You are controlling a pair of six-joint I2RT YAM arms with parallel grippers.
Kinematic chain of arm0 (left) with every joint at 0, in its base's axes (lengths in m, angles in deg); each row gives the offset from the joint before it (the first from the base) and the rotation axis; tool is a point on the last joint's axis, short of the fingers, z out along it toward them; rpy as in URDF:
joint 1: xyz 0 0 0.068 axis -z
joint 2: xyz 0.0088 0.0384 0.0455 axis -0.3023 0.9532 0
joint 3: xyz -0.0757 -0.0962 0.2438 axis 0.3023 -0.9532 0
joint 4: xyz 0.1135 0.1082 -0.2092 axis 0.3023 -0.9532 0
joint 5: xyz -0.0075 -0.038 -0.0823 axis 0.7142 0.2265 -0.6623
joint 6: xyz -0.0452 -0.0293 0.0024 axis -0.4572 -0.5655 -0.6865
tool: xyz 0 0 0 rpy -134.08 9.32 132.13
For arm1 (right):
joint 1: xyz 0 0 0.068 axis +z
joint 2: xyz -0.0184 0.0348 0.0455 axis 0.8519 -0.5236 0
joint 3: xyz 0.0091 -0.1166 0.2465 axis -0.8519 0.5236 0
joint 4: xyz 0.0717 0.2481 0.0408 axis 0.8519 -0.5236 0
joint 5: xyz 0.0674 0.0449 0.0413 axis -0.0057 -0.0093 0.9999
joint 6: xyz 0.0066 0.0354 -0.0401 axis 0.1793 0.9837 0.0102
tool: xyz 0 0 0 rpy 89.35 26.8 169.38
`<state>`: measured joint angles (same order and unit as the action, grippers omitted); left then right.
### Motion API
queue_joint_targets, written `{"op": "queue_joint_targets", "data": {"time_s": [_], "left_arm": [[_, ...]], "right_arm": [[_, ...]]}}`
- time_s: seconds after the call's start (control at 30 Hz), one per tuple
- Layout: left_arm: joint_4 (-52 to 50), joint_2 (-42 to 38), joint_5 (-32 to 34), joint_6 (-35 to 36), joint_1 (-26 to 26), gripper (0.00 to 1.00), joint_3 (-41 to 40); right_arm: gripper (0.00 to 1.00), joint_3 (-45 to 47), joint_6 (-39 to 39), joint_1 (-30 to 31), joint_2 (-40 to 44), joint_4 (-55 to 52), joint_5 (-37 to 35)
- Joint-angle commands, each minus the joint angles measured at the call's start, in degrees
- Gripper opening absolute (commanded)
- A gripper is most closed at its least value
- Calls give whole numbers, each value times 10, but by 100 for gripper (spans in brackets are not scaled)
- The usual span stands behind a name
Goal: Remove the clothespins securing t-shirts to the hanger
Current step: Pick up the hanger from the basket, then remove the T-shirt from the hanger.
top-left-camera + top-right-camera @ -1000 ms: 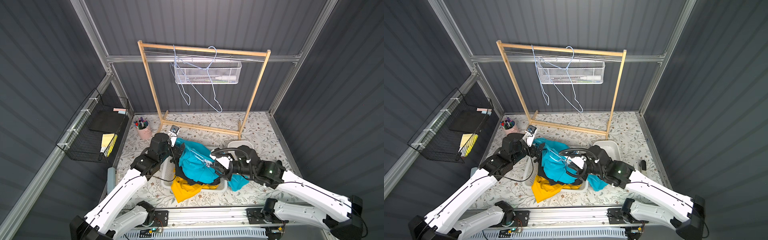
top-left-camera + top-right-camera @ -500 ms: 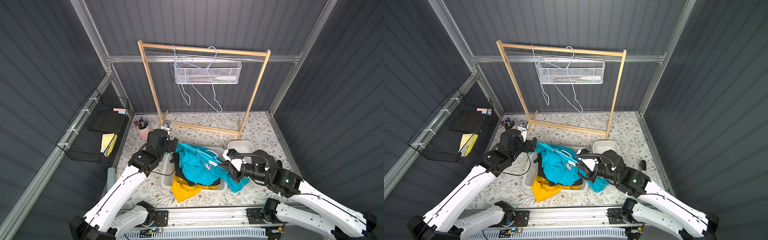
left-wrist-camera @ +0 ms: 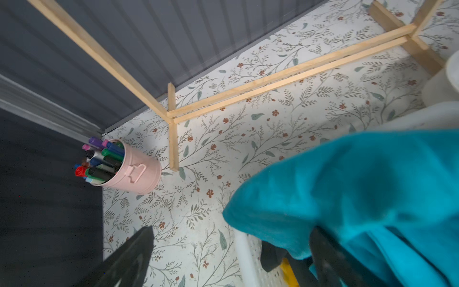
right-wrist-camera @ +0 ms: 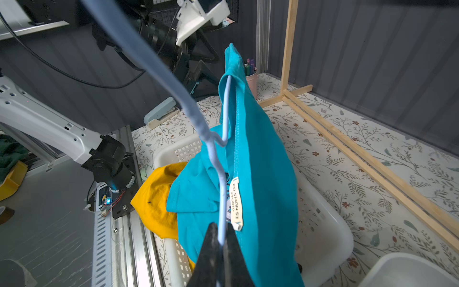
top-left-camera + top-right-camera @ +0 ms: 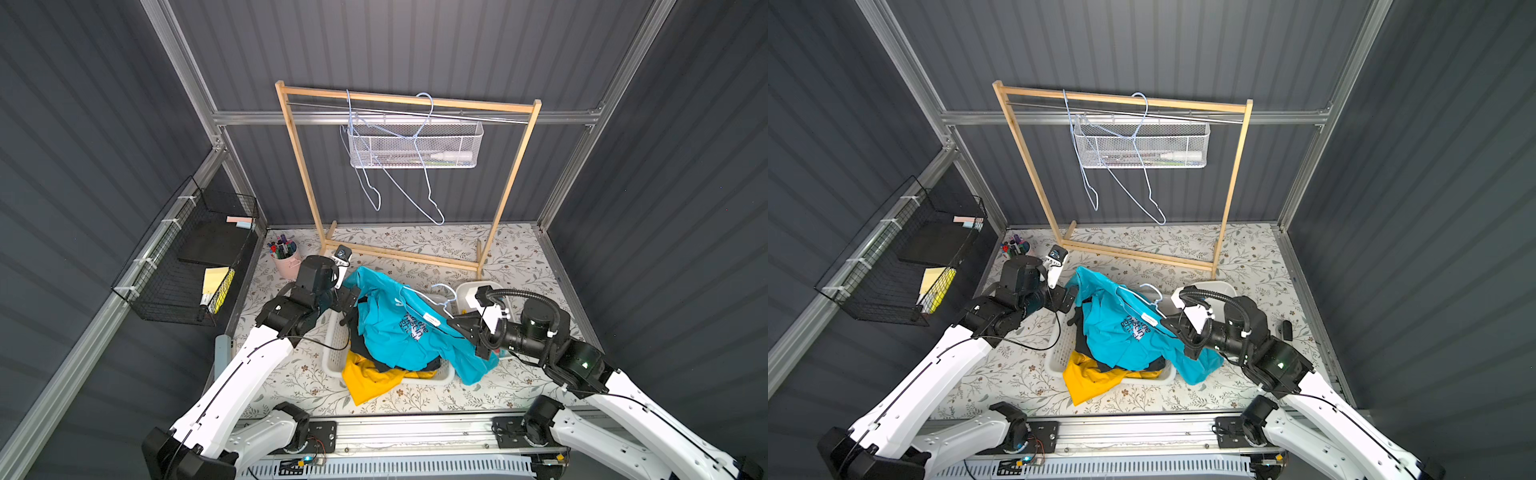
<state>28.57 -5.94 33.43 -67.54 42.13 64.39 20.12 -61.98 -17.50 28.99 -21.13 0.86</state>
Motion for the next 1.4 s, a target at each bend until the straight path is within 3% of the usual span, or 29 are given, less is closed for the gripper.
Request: {"op": "queue_joint_targets", "data": {"time_s": [0.0, 0.3, 0.63, 0.77, 0.9, 1.23, 1.37], "left_arm": [[-20, 0, -70, 51, -3, 100, -3], [-33, -9, -129, 111, -3, 100, -16], [14, 35, -93, 130, -3, 100, 19], [25, 50, -88, 129, -3, 93, 31], [63, 40, -85, 119, -3, 77, 16], [98, 27, -40, 100, -4, 15, 7], [109, 31, 8, 76, -3, 0, 15]], "right_arm": [[0, 3, 14, -5, 7, 30, 27], [0, 7, 23, -13, 5, 36, 40], [0, 12, 23, -17, 4, 42, 50], [0, 15, 23, -18, 8, 42, 48], [0, 17, 21, -20, 10, 41, 48], [0, 21, 8, -25, 15, 25, 53], [0, 23, -9, -26, 25, 1, 61]]}}
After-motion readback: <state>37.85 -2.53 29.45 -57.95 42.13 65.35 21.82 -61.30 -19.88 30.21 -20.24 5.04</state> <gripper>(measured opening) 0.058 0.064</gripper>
